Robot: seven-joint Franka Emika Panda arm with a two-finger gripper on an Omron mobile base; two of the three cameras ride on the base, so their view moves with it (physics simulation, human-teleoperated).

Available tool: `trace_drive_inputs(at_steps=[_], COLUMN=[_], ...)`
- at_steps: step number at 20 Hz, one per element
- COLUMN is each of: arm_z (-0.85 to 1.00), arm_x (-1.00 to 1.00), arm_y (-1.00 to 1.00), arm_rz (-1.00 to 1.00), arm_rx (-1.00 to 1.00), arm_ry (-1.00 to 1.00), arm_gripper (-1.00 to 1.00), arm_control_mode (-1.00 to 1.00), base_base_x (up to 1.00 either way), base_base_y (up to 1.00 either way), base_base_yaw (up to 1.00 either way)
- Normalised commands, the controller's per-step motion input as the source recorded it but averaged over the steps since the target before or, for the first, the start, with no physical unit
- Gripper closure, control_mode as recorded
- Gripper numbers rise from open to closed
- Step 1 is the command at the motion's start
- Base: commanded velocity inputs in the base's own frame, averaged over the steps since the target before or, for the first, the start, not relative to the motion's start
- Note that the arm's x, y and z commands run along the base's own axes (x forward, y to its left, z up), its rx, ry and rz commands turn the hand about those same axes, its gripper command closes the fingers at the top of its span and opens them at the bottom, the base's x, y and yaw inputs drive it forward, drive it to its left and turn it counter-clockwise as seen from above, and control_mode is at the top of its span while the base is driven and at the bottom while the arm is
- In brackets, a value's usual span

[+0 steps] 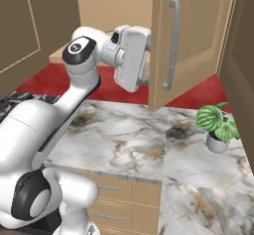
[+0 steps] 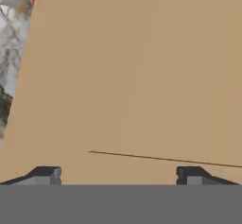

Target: Move the bowls from the cabinet to the plates on the dining table.

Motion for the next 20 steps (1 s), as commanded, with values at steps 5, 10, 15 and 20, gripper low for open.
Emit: trace_drive_inputs(at_steps=[5,10,15,20], arm_z=[0.24,0.05,0.00,0.01], arm_x=[-0.85,-0.64,-0.36,-0.05], arm_y=[-0.33,-0.12,-0.37,-0.14], arm_rz=[-0.01,0.00,0.00,0.00], arm_rx=[0.00,0.00,0.00,0.00], arm_ry=[-0.14,-0.09,-0.03,-0.01], arm_gripper=[-1.00,-1.00,-1.00,-1.00], arm_control_mode=[-1.00,-1.00,-1.00,-1.00], base_base_x=[0.00,0.00,0.00,0.00], base_base_y=[0.00,0.00,0.00,0.00], base_base_yaw=[0.00,0.00,0.00,0.00])
